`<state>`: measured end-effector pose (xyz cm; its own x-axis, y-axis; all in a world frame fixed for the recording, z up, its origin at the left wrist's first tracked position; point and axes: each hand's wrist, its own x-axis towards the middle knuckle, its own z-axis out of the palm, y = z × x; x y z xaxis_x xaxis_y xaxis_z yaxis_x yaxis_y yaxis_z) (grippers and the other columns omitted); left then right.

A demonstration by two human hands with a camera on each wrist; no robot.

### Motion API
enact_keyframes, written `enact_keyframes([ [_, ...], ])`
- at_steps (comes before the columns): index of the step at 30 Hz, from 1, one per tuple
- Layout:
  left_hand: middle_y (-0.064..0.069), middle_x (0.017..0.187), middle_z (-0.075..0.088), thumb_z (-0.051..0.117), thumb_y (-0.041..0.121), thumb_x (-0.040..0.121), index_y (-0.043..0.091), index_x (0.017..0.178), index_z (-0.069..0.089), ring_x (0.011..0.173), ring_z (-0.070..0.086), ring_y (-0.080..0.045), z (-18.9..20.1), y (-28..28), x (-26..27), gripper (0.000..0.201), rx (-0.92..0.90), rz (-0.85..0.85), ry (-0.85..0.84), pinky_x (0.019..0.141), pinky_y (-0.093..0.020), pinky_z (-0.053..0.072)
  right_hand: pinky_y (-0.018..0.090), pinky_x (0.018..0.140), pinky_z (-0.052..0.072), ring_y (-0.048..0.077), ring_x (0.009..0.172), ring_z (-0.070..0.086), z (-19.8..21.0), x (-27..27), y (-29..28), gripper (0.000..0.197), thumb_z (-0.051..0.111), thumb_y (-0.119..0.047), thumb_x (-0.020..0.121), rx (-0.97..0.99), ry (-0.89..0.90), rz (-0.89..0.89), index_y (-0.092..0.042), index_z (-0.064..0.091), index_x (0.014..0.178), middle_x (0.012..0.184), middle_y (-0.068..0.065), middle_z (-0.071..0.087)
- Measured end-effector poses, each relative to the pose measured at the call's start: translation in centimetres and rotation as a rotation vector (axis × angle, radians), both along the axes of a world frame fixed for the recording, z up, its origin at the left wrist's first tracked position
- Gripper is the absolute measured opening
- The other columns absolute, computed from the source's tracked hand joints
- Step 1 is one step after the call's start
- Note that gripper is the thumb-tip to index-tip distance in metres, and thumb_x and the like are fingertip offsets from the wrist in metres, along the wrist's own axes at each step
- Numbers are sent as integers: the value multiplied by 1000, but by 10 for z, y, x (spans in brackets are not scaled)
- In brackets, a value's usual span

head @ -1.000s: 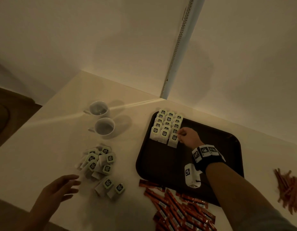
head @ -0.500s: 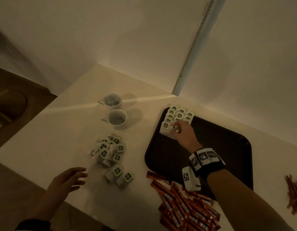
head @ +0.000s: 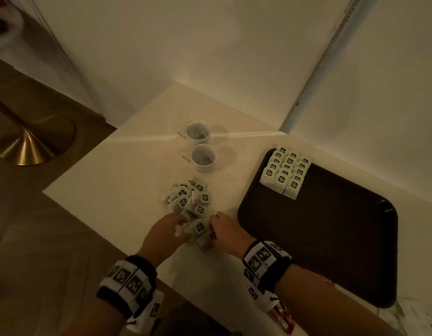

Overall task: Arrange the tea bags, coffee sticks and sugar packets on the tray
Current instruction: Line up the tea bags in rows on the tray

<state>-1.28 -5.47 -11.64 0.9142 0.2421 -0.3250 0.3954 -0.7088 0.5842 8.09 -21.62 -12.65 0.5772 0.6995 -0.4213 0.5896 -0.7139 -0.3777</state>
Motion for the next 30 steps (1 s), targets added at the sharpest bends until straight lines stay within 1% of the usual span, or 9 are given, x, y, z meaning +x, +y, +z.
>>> enact_keyframes([
  [5, -4, 114, 57, 61, 46, 87, 18, 114, 55, 106, 55, -24, -16, -14, 22, 39, 142, -53, 91, 78, -33, 45, 32, 80, 42, 26, 102, 49, -3, -4, -5, 20, 51, -13, 92, 56, -28, -13, -8, 51, 111, 117, 10, 46],
  [11, -8, 119, 53, 57, 37, 91, 12, 116, 47, 111, 50, -27, -10, -25, 27, 36, 221, -48, 142, 84, -38, 46, 33, 85, 41, 26, 105, 46, -8, -9, -17, 28, 55, -17, 91, 53, -24, 39, -9, 49, 118, 120, 10, 46],
  [14, -10, 113, 57, 55, 32, 92, 10, 111, 52, 106, 54, -28, -3, -26, 29, 29, 259, -83, 192, 81, -38, 48, 32, 86, 40, 26, 105, 47, -7, -9, -17, 29, 55, -19, 92, -12, 5, 58, -9, 52, 119, 120, 11, 45],
  [17, -6, 87, 55, 53, 40, 93, 12, 91, 54, 87, 57, -26, 3, -22, 32, 28, 243, -162, 205, 69, -33, 44, 27, 81, 42, 24, 101, 53, 3, -4, -20, 27, 61, -24, 89, 6, 111, 35, -9, 58, 112, 115, 10, 54],
  [20, -12, 82, 61, 58, 33, 92, 5, 87, 56, 79, 60, -30, 7, -12, 38, 28, -69, -138, 127, 68, -38, 48, 23, 69, 47, 13, 82, 60, 28, 8, -29, 21, 70, -23, 83, 191, 244, -102, -7, 63, 96, 98, 8, 65],
  [23, -15, 97, 65, 56, 27, 93, 3, 106, 56, 86, 62, -23, 29, -7, 46, 27, -543, 38, 76, 82, -42, 55, 14, 53, 48, 0, 61, 57, 69, 27, -37, 19, 73, -15, 80, 341, 328, -248, -11, 59, 92, 85, 1, 63],
  [25, -12, 98, 65, 46, 19, 100, 3, 118, 50, 86, 65, -20, 49, -11, 52, 24, -901, 176, 54, 75, -36, 58, 16, 56, 52, 9, 70, 64, 99, 43, -41, 23, 73, -10, 79, 433, 351, -291, -10, 57, 95, 92, 5, 66],
  [27, -14, 91, 62, 40, 5, 99, 6, 119, 44, 78, 66, -24, 69, -15, 62, 21, -1129, 276, 3, 66, -33, 58, 20, 61, 55, 22, 78, 67, 128, 57, -46, 24, 72, -8, 79, 500, 320, -293, -9, 57, 98, 96, 9, 69],
  [30, -9, 84, 55, 47, 8, 95, 16, 120, 45, 73, 60, -21, 94, -26, 77, 26, -1378, 301, -51, 66, -35, 57, 24, 68, 54, 16, 77, 65, 164, 79, -50, 18, 70, -11, 82, 539, 220, -247, -11, 61, 97, 91, 8, 71],
])
